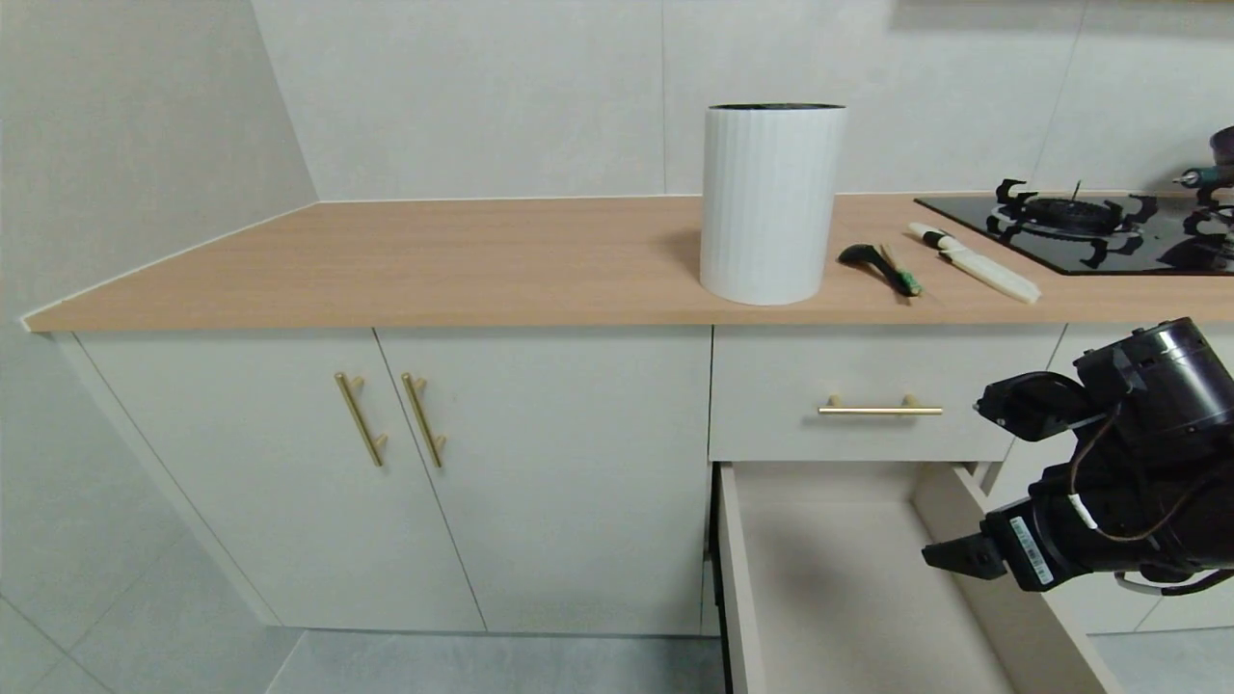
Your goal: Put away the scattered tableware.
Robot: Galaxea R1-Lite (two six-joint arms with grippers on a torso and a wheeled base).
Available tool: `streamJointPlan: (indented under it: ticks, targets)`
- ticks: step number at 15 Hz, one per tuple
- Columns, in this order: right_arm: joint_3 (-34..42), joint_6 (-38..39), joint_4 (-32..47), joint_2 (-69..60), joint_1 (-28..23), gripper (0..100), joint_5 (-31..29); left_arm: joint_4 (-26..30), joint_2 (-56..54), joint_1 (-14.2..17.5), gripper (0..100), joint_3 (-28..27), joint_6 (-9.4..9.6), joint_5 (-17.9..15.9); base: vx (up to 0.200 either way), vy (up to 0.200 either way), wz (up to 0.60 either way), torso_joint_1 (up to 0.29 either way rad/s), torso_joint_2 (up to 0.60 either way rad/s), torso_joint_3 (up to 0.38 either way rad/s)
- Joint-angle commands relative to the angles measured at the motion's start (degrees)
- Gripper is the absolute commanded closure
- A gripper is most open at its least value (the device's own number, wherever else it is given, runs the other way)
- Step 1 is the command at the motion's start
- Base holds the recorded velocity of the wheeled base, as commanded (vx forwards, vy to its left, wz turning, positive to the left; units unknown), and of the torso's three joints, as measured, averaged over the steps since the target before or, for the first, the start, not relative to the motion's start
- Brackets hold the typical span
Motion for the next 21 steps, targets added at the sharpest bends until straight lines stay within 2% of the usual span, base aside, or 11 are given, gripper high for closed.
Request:
streamJointPlan:
  ticks: [1,8,13,15,17,18,19,21]
  targets:
    - [0.0,0.0,0.0,0.1,0.0,0,0.1,0.0,0.0,0.0,0,0.0,-0.06,0.0,0.000,0.000,0.00,0.149,-0.51,-0.295]
    - [0.0,0.0,-0.1,0.5,-0.3,0,0.1,0.0,0.0,0.0,0,0.0,-0.06,0.1,0.000,0.000,0.00,0.182,-0.48,-0.283]
    - [-1.9,-0.1,-8.0,0.8,-0.5,0,-0.3,0.0,0.0,0.0,0,0.0,0.03,0.0,0.000,0.000,0.00,0.118,-0.27,-0.154]
    - [-13.1,1.3,-6.2,5.1,-2.6,0,-0.6,0.0,0.0,0.0,0,0.0,-0.06,0.0,0.000,0.000,0.00,0.000,0.00,0.000]
    - [-27.2,10.4,1.4,12.3,-2.6,0,-3.2,0.0,0.0,0.0,0,0.0,-0.06,0.1,0.000,0.000,0.00,0.000,0.00,0.000]
    - [-30.8,12.4,3.3,14.4,-2.6,0,-4.7,0.0,0.0,0.0,0,0.0,-0.06,0.1,0.000,0.000,0.00,0.000,0.00,0.000]
    - [-39.1,16.7,8.2,19.8,-2.2,0,-9.5,0.0,0.0,0.0,0,0.0,-0.06,0.1,0.000,0.000,0.00,0.000,0.00,0.000]
    - [-46.5,24.0,12.4,25.7,-0.7,0,-13.7,0.0,0.0,0.0,0,0.0,-0.06,0.0,0.000,0.000,0.00,0.000,0.00,0.000]
